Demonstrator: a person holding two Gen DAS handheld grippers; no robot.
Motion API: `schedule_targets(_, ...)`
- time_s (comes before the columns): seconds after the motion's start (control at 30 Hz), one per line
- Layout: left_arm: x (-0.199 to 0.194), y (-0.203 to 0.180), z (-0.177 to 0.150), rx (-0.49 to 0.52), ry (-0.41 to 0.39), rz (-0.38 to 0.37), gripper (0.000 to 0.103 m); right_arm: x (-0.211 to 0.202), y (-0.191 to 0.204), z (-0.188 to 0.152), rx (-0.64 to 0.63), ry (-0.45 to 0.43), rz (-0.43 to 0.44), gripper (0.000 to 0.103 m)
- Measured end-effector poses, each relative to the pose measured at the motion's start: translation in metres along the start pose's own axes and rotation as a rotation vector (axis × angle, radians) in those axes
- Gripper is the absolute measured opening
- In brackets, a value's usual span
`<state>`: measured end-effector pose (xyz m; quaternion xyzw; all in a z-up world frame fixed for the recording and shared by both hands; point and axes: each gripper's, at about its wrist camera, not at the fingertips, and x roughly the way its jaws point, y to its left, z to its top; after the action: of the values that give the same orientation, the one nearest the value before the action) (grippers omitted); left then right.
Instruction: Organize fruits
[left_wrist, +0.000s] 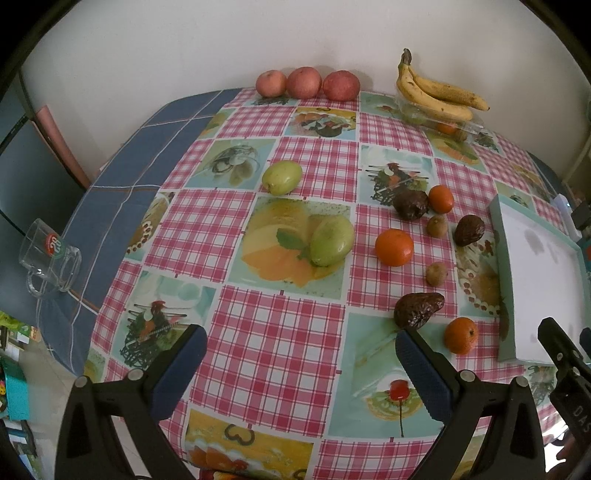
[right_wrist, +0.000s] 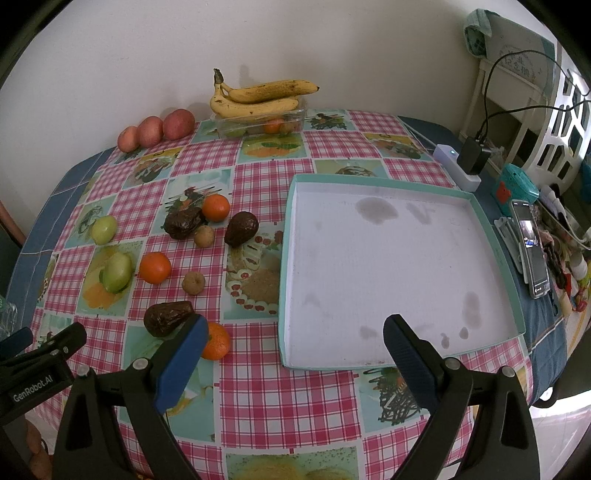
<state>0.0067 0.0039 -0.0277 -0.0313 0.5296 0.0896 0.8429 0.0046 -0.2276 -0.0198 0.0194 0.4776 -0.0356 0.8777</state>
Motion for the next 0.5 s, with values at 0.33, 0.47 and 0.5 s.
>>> schedule_targets(0.33, 0.0011, -0.0009, 0.0005, 0.0, 0.007, 0.002, 0.103, 0.0002, 0.0003, -0.0007, 0.001, 0.0, 0.0, 0.096)
schedule_targets(0.47, 0.0015, -0.0014, 0.0007, -0.002, 0.009, 0.003, 0.103, 0.0001, 0.0003, -0.0004, 0.002, -0.001, 0.0, 0.096)
schedule_targets(0.5, 0.0021, -0.002, 0.0008, -0.002, 0.012, 0.004, 0.103, 0.0003, 0.0004, -0.0002, 0.001, 0.0, 0.0, 0.096)
